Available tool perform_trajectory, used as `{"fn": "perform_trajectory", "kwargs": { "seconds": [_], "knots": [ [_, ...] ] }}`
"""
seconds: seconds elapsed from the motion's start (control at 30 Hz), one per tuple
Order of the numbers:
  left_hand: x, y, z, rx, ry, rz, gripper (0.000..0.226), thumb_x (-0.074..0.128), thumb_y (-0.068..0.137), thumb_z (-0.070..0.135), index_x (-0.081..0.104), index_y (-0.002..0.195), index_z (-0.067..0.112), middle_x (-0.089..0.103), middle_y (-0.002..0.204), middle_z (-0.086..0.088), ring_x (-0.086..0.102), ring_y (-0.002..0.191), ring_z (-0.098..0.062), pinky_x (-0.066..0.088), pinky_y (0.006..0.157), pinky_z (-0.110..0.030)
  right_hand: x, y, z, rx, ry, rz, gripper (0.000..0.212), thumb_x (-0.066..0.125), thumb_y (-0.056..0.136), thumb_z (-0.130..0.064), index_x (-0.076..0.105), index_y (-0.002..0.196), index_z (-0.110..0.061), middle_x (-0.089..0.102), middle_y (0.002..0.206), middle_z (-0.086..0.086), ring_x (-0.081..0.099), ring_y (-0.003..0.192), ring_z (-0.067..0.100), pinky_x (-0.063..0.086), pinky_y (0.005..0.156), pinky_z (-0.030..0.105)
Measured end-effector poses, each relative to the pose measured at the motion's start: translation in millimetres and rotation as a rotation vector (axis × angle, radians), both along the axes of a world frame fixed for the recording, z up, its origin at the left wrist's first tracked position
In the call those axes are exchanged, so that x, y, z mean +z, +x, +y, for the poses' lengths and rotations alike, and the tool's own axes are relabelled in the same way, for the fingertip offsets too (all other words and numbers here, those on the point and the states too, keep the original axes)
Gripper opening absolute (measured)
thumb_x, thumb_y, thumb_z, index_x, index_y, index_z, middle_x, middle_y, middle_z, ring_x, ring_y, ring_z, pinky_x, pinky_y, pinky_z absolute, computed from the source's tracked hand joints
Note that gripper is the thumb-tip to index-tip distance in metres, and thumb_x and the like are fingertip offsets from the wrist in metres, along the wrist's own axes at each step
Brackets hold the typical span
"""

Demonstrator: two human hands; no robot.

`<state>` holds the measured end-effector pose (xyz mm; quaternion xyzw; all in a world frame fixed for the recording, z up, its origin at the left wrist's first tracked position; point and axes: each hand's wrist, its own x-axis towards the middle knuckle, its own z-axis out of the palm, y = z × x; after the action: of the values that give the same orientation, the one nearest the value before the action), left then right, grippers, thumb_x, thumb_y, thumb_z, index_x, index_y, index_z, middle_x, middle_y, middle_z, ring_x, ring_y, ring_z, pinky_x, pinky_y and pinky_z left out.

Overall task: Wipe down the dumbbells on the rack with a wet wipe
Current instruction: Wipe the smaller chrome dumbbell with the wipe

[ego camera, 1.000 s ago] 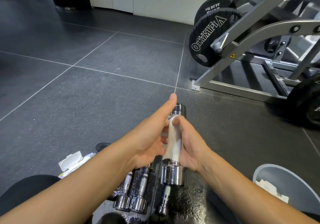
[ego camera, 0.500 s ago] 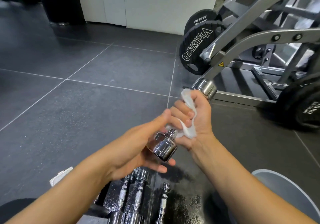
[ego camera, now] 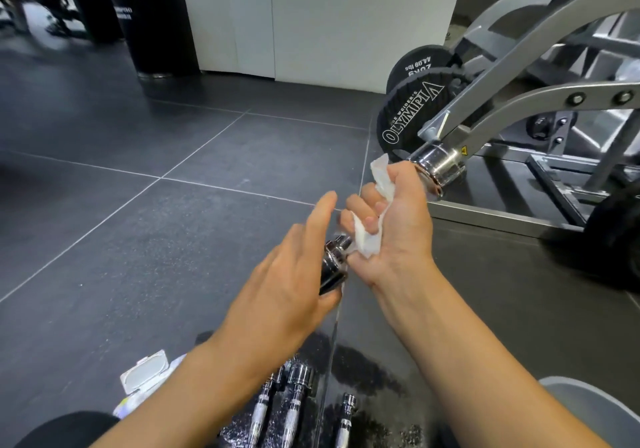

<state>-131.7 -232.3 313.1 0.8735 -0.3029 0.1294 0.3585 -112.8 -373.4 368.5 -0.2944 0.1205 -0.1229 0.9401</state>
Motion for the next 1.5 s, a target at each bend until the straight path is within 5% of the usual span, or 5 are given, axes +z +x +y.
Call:
{"fn": "perform_trajectory", "kwargs": {
  "seconds": [0.43, 0.77, 1.17, 1.3, 1.5],
  "knots": [
    [25.1, 19.9, 22.0, -0.983, -0.902, 1.809, 0.064, 0.05, 0.099, 0.061, 0.061, 0.093, -0.002, 0.073, 0.076, -0.011, 0.051, 0.041, -0.016, 0.027, 0.03, -0.022, 1.1, 13.2, 3.4, 0.598, 0.267, -0.685, 0.04, 0.051, 0.092, -0.022, 0.025, 0.061, -0.023, 0.029, 0.043, -0.003, 0.025, 0.036, 0.014, 0.032, 0.04, 0.025],
    [25.1, 28.2, 27.9, 0.081, 0.07, -0.115, 0.124, 0.081, 0.077, 0.026, -0.01, 0.158, 0.053, 0.052, 0.075, 0.011, 0.052, 0.063, -0.019, 0.053, 0.06, -0.046, 12.4, 26.6, 22.5, 0.001, 0.049, -0.053, 0.036, 0.048, 0.09, -0.019, 0.022, 0.065, -0.026, 0.017, 0.051, -0.006, 0.015, 0.038, 0.012, 0.022, 0.038, 0.023],
    [31.0, 23.7, 20.7, -0.482, -1.091, 1.67, 0.054, 0.049, 0.086, 0.068, 0.062, 0.084, 0.015, 0.034, 0.046, 0.004, 0.012, 0.034, -0.007, 0.006, 0.033, -0.017, 7.8, 31.6, 14.1, 0.504, 0.116, -0.747, 0.045, 0.064, 0.081, -0.016, 0.027, 0.058, -0.023, 0.024, 0.043, -0.005, 0.019, 0.035, 0.013, 0.022, 0.038, 0.021],
    [36.9, 25.1, 12.2, -0.231, -1.048, 1.269, 0.052, 0.044, 0.096, 0.061, 0.054, 0.086, 0.011, 0.038, 0.052, -0.003, 0.02, 0.034, -0.008, 0.012, 0.036, -0.015, 19.7, 33.3, 21.9, 0.293, 0.032, -0.581, 0.039, 0.057, 0.076, -0.022, 0.027, 0.051, -0.025, 0.022, 0.041, -0.008, 0.017, 0.032, 0.009, 0.025, 0.032, 0.019],
    [23.0, 33.1, 28.2, 0.095, -0.375, -0.171, 0.081, 0.078, 0.077, 0.056, 0.032, 0.141, 0.036, 0.06, 0.087, 0.005, 0.062, 0.076, -0.019, 0.054, 0.068, -0.038, 16.6, 41.5, 25.4, 0.117, 0.293, -0.318, 0.041, 0.058, 0.071, -0.028, 0.027, 0.046, -0.023, 0.02, 0.039, -0.009, 0.019, 0.029, 0.007, 0.024, 0.03, 0.019]
  ]
}}
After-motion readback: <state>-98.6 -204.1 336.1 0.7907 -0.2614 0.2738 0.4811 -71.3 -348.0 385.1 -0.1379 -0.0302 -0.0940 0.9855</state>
